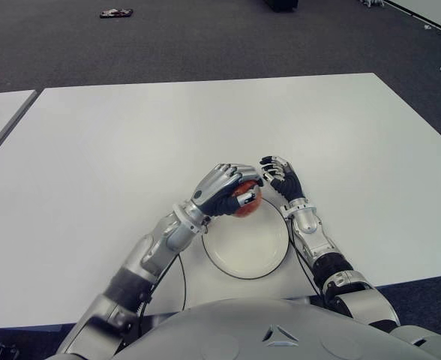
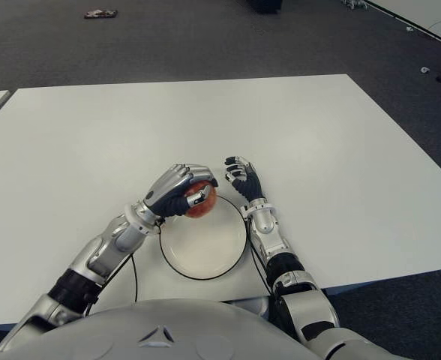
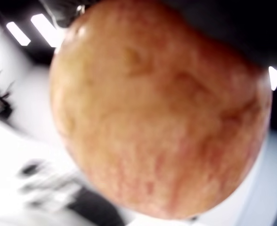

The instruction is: Put the apples into the plate.

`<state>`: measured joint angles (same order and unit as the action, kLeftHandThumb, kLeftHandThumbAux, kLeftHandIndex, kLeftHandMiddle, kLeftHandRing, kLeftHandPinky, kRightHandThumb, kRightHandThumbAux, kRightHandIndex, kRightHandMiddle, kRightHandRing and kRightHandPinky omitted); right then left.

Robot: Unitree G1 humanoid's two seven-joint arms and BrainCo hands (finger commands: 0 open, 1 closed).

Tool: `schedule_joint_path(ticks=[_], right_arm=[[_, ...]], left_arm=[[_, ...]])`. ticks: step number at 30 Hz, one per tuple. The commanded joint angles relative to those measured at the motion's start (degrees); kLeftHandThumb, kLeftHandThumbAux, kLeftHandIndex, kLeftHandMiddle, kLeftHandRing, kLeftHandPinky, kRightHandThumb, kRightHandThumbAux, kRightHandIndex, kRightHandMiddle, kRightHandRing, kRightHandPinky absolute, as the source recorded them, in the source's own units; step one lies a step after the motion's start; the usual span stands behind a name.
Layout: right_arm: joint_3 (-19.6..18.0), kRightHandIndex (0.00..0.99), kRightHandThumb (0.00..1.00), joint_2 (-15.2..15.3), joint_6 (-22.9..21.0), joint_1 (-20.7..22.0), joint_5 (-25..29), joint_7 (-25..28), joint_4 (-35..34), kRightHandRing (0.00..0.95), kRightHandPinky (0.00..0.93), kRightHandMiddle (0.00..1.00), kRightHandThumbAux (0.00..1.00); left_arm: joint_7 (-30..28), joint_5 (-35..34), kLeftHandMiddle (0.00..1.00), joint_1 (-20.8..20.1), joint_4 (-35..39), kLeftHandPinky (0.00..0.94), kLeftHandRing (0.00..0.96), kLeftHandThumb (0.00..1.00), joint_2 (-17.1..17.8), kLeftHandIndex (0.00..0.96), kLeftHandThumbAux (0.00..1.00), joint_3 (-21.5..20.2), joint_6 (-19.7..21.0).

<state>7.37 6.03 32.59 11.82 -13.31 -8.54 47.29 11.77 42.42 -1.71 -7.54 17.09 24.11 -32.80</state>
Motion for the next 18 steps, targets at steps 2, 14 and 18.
schedule_joint_path(ticks=[2,14,18], right_arm=[[0.1,0.280,0.598,-0.6,-4.0,-5.0,0.0,0.1,2.2,0.330,0.330,0.338,0.694],[0.0,0.282,0.608,-0.6,-6.3,-5.8,0.9,2.1,-0.1,0.321,0.341,0.325,0.648],[-0.2,0.287,0.612,-0.7,-6.9,-6.2,1.5,2.8,-0.9,0.320,0.342,0.323,0.634]], left_arm=[[8.5,7.8,0.845,-3.5,-5.3,0.869,0.852,0.725,-0.2,0.443,0.700,1.2,1.2],[14.6,10.4,0.856,-3.0,-8.0,0.873,0.862,0.723,-0.9,0.443,0.699,4.3,1.7],[18.6,12.6,0.854,-5.3,-13.9,0.872,0.860,0.723,-1.4,0.443,0.699,5.9,1.9]])
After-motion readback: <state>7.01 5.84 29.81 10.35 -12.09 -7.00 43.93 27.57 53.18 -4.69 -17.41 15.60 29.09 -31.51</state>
